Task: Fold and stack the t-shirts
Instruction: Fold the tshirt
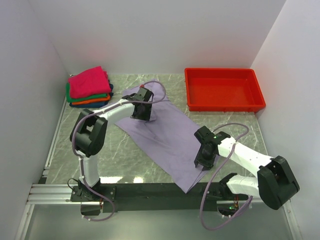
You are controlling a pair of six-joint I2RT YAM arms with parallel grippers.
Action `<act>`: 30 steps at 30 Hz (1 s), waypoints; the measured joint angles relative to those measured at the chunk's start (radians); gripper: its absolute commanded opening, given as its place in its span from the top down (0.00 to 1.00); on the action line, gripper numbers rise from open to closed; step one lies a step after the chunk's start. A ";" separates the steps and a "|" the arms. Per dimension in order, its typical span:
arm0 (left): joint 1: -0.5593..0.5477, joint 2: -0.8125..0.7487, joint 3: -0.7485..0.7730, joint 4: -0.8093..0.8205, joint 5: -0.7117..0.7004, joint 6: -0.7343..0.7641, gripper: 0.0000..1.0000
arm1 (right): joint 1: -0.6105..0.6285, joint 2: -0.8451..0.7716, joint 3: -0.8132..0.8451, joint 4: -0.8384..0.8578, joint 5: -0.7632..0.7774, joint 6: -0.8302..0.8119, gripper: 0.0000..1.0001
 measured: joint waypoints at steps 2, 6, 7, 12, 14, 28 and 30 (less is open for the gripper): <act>-0.008 0.022 0.012 -0.004 0.000 0.003 0.41 | 0.000 -0.005 -0.005 -0.006 0.004 0.009 0.55; -0.025 0.046 0.021 -0.023 0.000 0.006 0.41 | 0.000 -0.017 -0.005 -0.016 0.013 0.019 0.55; -0.029 0.049 0.021 -0.027 0.000 0.007 0.39 | 0.000 -0.019 -0.005 -0.017 0.014 0.021 0.55; -0.045 0.050 0.023 -0.022 0.008 0.020 0.31 | 0.000 -0.026 -0.005 -0.021 0.016 0.025 0.55; -0.055 0.050 0.029 -0.019 0.007 0.030 0.27 | 0.000 -0.026 -0.005 -0.022 0.016 0.025 0.55; -0.102 0.172 0.137 0.002 -0.013 0.063 0.32 | 0.000 -0.042 -0.007 -0.025 0.015 0.024 0.55; -0.105 0.173 0.145 0.005 -0.020 0.063 0.35 | 0.000 -0.054 -0.013 -0.027 0.015 0.025 0.55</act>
